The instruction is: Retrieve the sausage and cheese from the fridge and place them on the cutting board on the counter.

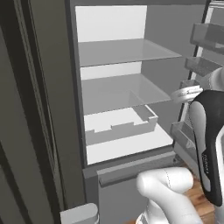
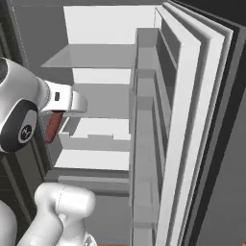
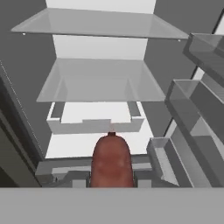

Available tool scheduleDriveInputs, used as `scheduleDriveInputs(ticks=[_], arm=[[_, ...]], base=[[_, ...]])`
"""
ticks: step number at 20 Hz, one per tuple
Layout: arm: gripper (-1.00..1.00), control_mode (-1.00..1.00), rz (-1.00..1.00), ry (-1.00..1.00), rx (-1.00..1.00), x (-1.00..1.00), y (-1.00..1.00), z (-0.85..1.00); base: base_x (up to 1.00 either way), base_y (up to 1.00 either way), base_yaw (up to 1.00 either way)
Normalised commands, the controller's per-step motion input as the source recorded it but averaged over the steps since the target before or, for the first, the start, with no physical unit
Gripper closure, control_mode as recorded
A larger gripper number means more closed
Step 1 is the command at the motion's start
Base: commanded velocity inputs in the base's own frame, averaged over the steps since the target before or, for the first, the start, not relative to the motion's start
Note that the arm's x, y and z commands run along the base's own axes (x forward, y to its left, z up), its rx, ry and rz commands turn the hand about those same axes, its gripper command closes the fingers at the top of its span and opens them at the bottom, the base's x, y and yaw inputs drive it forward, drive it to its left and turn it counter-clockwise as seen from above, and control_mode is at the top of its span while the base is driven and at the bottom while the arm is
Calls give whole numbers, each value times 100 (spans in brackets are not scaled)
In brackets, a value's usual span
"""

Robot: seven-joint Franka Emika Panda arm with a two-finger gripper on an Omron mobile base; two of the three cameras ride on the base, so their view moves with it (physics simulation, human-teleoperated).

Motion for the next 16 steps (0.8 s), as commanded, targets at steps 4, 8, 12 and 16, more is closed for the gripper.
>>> scheduleDriveInputs(ticks=[4,8,12,16], arm=[[100,100,0,0,0,0,0,0],[100,100,0,0,0,0,0,0],[100,100,0,0,0,0,0,0],[100,100,0,0,0,0,0,0]], base=[[-95,-4,13],[-100,-16,18],[-100,-38,31],[-100,-51,37]])
